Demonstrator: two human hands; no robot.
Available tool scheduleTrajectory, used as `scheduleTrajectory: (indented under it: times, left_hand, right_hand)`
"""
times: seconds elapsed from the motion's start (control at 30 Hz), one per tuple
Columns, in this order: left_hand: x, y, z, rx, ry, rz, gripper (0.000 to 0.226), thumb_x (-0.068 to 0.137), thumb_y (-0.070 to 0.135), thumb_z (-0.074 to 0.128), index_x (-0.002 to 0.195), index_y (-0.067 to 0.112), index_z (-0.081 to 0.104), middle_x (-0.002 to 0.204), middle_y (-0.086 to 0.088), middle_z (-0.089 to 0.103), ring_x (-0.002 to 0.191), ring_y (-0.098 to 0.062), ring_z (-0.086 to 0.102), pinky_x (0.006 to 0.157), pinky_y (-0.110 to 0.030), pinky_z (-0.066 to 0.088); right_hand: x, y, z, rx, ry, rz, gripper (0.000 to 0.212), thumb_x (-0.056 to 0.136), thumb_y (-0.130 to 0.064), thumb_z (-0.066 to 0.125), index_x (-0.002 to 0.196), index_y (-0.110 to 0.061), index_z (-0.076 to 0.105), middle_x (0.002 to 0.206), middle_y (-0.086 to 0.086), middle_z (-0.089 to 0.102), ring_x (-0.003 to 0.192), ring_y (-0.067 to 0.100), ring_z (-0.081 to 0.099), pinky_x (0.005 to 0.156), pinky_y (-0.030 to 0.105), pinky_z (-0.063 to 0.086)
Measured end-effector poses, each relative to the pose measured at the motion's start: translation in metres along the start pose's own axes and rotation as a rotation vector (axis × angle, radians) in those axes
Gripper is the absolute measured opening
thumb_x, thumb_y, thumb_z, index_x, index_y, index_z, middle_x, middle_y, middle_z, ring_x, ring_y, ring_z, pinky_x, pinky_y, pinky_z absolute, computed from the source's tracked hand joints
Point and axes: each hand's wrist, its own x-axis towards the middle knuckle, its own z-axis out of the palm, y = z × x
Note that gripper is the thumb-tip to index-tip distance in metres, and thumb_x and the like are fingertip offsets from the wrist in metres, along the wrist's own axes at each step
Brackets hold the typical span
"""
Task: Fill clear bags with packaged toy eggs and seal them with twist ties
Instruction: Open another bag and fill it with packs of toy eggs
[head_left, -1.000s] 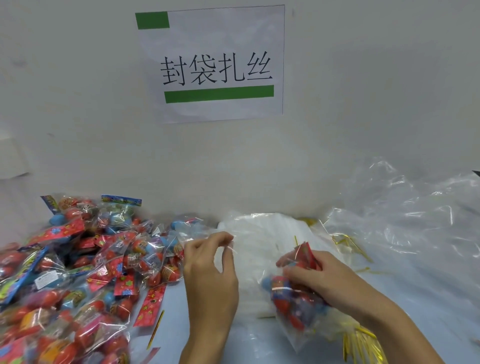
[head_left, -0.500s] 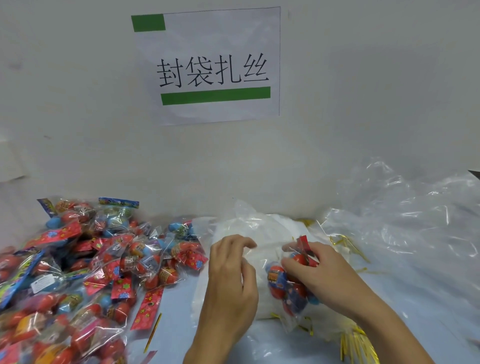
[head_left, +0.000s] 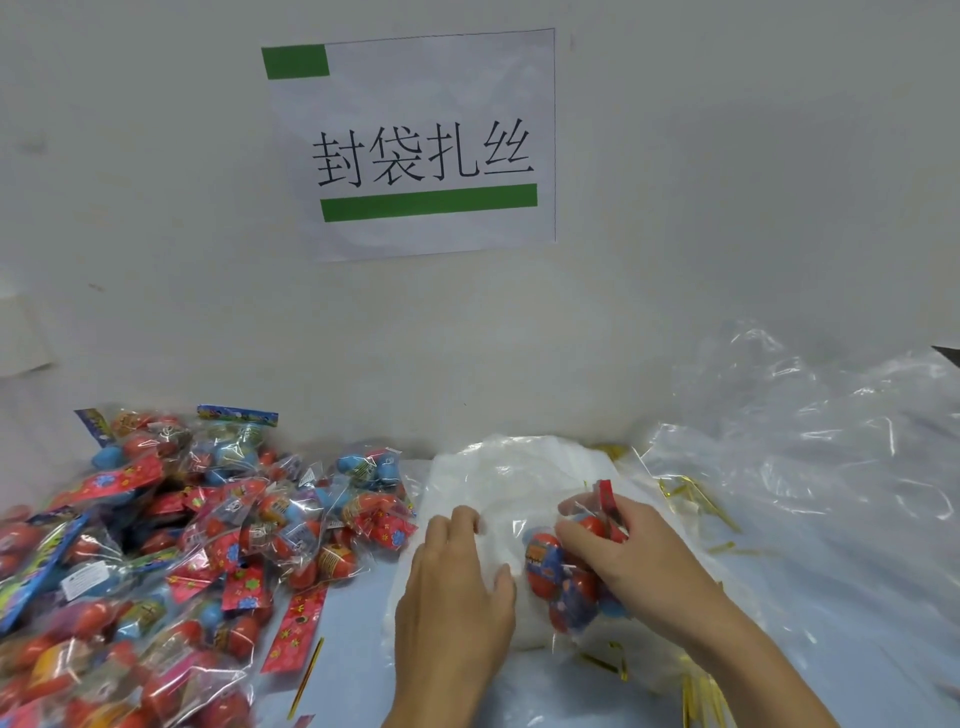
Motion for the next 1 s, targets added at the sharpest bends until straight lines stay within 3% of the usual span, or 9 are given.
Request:
scheduleTrajectory:
  times: [0.07, 0.17, 0.27, 0.47, 0.57, 0.63, 0.77, 0.9, 1.0]
  left_hand:
    - [0.001, 0.002, -0.003, -0.04, 0.046, 0.013, 0.017, 0.096, 0.025, 0.055, 0.098, 0.034, 0.041, 0.104, 0.014, 0.049, 0.086, -0.003, 0.049, 0.062, -0.007, 0.037]
    - [0.002, 0.004, -0.005, -0.131, 0.081, 0.094, 0.019, 0.096, 0.013, 0.055, 0.091, 0.03, 0.046, 0.094, 0.015, 0.05, 0.088, 0.005, 0.049, 0.069, -0.006, 0.039]
    - [0.001, 0.006, -0.004, -0.193, 0.082, 0.175, 0.024, 0.093, 0.008, 0.058, 0.09, 0.03, 0.048, 0.09, 0.018, 0.049, 0.093, 0.005, 0.049, 0.07, -0.009, 0.042]
    - [-0.002, 0.013, -0.001, -0.264, -0.008, 0.361, 0.023, 0.085, 0.015, 0.058, 0.089, 0.037, 0.051, 0.088, 0.017, 0.053, 0.086, -0.006, 0.055, 0.067, -0.011, 0.043]
    - [-0.003, 0.014, 0.003, -0.296, -0.053, 0.381, 0.021, 0.085, 0.02, 0.057, 0.092, 0.039, 0.053, 0.09, 0.018, 0.055, 0.088, -0.006, 0.055, 0.071, -0.012, 0.044]
    - [-0.003, 0.013, 0.005, -0.323, -0.038, 0.346, 0.024, 0.089, 0.017, 0.059, 0.094, 0.04, 0.051, 0.094, 0.019, 0.054, 0.092, -0.004, 0.055, 0.074, -0.016, 0.048]
    - [0.0, 0.013, 0.003, -0.421, 0.046, 0.228, 0.029, 0.095, 0.008, 0.058, 0.092, 0.036, 0.049, 0.097, 0.015, 0.054, 0.095, -0.002, 0.057, 0.073, -0.015, 0.052]
    - [0.003, 0.011, -0.001, -0.48, 0.09, 0.154, 0.025, 0.095, 0.002, 0.054, 0.092, 0.027, 0.052, 0.099, 0.005, 0.056, 0.091, -0.007, 0.06, 0.071, -0.013, 0.052]
    - [0.003, 0.011, 0.0, -0.467, 0.084, 0.146, 0.025, 0.096, 0.003, 0.054, 0.092, 0.027, 0.051, 0.099, 0.007, 0.055, 0.091, -0.004, 0.058, 0.072, -0.012, 0.052]
  right_hand:
    - [-0.003, -0.002, -0.003, -0.039, -0.099, 0.007, 0.012, 0.083, -0.04, 0.074, 0.089, -0.031, 0.069, 0.082, -0.015, 0.073, 0.073, -0.002, 0.068, 0.068, 0.016, 0.051]
    - [-0.006, -0.004, -0.007, -0.047, -0.111, 0.028, 0.028, 0.074, -0.049, 0.082, 0.092, -0.034, 0.067, 0.085, -0.02, 0.073, 0.075, -0.004, 0.069, 0.063, 0.011, 0.048]
    - [-0.003, -0.006, -0.008, 0.024, 0.056, 0.048, 0.026, 0.074, -0.041, 0.084, 0.091, -0.029, 0.068, 0.084, -0.011, 0.073, 0.071, 0.0, 0.069, 0.063, 0.019, 0.052]
    - [0.002, -0.006, -0.003, 0.147, 0.484, 0.146, 0.021, 0.077, -0.041, 0.076, 0.08, -0.022, 0.069, 0.077, -0.007, 0.072, 0.079, 0.017, 0.068, 0.085, 0.046, 0.057]
    - [0.002, -0.007, 0.005, 0.204, 0.549, 0.163, 0.021, 0.082, -0.041, 0.073, 0.081, -0.022, 0.066, 0.082, -0.004, 0.07, 0.085, 0.023, 0.067, 0.089, 0.051, 0.055]
    - [0.002, -0.008, 0.009, 0.288, 0.493, 0.144, 0.019, 0.086, -0.038, 0.072, 0.088, -0.02, 0.067, 0.082, -0.001, 0.072, 0.085, 0.022, 0.069, 0.088, 0.05, 0.057]
    - [-0.005, -0.021, 0.015, 0.511, 0.193, 0.038, 0.017, 0.09, -0.026, 0.073, 0.099, -0.015, 0.065, 0.071, -0.002, 0.072, 0.064, 0.012, 0.07, 0.062, 0.03, 0.058]
    - [-0.011, -0.026, 0.019, 0.518, -0.071, -0.021, 0.014, 0.09, -0.004, 0.068, 0.103, -0.009, 0.065, 0.081, 0.019, 0.067, 0.074, 0.017, 0.065, 0.069, 0.036, 0.052]
    - [-0.01, -0.022, 0.018, 0.419, -0.043, -0.001, 0.01, 0.088, -0.011, 0.07, 0.096, -0.017, 0.069, 0.071, -0.001, 0.068, 0.067, 0.01, 0.063, 0.069, 0.032, 0.056]
